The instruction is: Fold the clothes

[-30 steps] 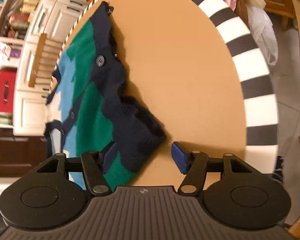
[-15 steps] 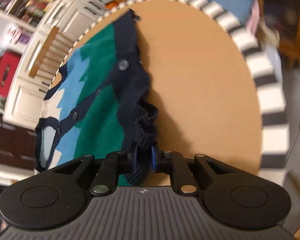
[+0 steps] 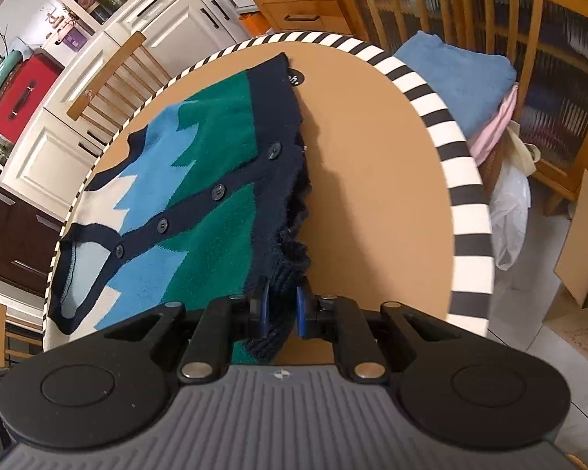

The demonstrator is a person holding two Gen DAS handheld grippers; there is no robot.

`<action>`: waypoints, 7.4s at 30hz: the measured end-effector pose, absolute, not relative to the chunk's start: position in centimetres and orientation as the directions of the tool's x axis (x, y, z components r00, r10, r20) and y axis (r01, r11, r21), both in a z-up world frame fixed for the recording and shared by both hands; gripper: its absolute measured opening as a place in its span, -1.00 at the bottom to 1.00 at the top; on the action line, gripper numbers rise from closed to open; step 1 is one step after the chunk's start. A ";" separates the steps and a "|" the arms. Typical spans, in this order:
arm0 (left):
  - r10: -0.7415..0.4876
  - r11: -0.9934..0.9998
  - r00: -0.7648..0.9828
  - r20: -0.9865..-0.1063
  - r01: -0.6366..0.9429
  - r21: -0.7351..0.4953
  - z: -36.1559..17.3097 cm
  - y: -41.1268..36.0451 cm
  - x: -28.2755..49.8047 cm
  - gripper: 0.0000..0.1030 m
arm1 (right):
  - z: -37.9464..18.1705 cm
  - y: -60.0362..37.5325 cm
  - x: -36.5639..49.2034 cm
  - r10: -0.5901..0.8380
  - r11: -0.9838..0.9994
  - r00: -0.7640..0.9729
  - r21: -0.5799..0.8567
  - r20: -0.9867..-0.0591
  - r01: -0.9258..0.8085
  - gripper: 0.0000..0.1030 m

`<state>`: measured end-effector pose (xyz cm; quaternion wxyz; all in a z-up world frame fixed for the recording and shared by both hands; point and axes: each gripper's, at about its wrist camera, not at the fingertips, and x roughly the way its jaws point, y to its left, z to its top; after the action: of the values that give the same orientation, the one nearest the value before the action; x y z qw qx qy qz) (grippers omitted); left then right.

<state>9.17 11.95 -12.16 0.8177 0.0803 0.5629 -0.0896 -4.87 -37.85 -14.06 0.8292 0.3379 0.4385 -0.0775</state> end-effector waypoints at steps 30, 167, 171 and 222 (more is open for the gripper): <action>-0.275 0.847 0.240 -0.931 -0.398 -0.353 -8.1 15.3 24.0 -0.83 | -7.4 -43.2 14.0 0.268 0.775 0.600 0.539 -0.753 0.330 -0.88; -0.030 0.959 0.295 -0.955 -0.262 -0.111 -11.8 -2.2 18.3 -0.98 | -17.0 -37.3 18.3 0.110 0.991 0.354 0.130 -0.929 0.032 -0.52; 0.008 0.973 0.293 -0.956 -0.222 -0.059 -11.5 -0.7 19.2 -0.98 | -16.8 -34.7 15.1 0.165 0.985 0.304 0.170 -0.938 -0.009 -0.52; -0.010 0.980 0.298 -0.955 -0.188 -0.069 -11.9 -3.7 0.3 -0.22 | -17.8 -24.9 6.5 0.432 0.899 0.249 0.391 -0.867 -0.197 -0.94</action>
<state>0.28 -3.72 -11.93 0.8012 -0.0840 0.5899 0.0554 6.48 -24.92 -17.79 0.7837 0.1014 0.5790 0.2007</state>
